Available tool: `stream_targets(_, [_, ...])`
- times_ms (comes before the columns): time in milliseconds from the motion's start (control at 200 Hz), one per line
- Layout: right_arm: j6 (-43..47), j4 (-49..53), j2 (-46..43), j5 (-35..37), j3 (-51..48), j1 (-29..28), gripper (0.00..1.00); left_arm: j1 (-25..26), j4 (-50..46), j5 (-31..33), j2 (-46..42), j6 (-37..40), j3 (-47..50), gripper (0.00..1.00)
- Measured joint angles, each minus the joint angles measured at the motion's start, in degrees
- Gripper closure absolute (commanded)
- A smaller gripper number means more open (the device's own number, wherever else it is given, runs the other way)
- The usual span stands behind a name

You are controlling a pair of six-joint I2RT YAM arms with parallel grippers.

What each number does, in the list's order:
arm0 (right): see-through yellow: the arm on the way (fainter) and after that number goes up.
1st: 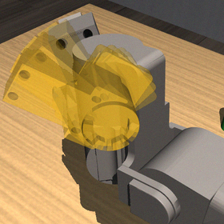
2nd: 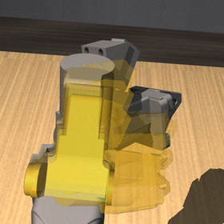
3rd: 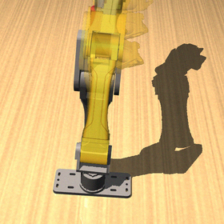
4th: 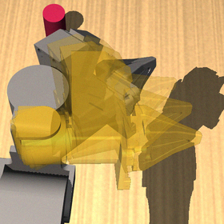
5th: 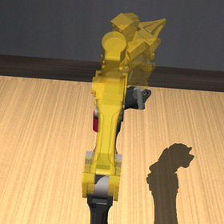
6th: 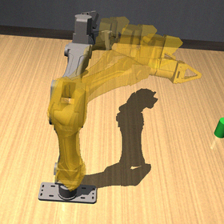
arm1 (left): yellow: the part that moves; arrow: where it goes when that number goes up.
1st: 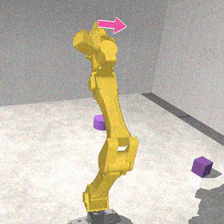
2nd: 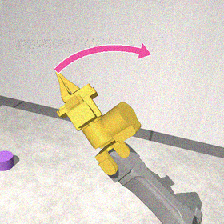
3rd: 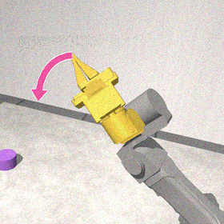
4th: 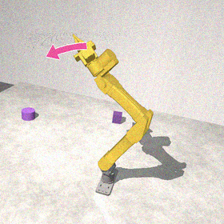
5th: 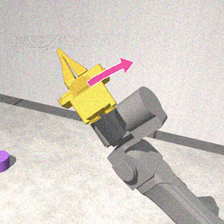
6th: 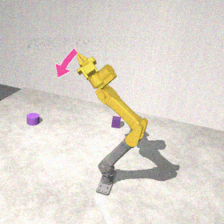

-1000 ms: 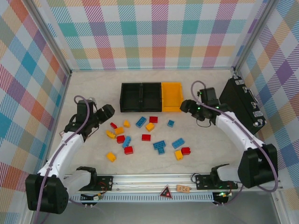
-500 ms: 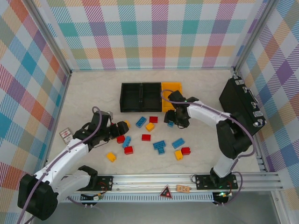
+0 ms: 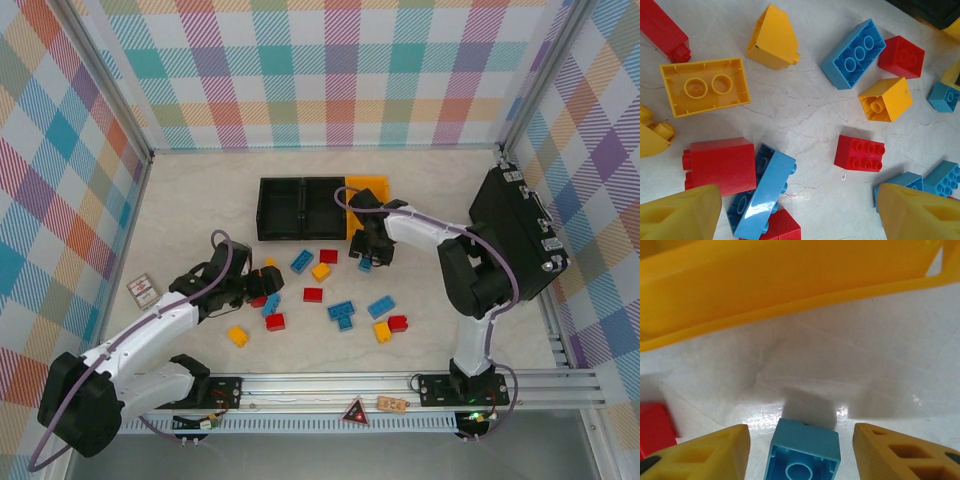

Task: Sort the legos into containers by color
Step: Pick up the lego from the center of the table.

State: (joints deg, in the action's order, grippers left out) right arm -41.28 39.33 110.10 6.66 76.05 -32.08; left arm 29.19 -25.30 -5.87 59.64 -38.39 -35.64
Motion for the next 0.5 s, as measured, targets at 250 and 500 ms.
stream_targets(250, [-0.1,0.0,0.0,-0.5,-0.8,-0.3,0.59,0.7,0.4,0.9,1.9,-0.8,0.5,0.19])
stream_targets(500, [0.0,-0.3,-0.3,-1.2,-1.7,-0.4,0.75,1.6,1.6,1.0,3.7,-1.3,0.6,0.20])
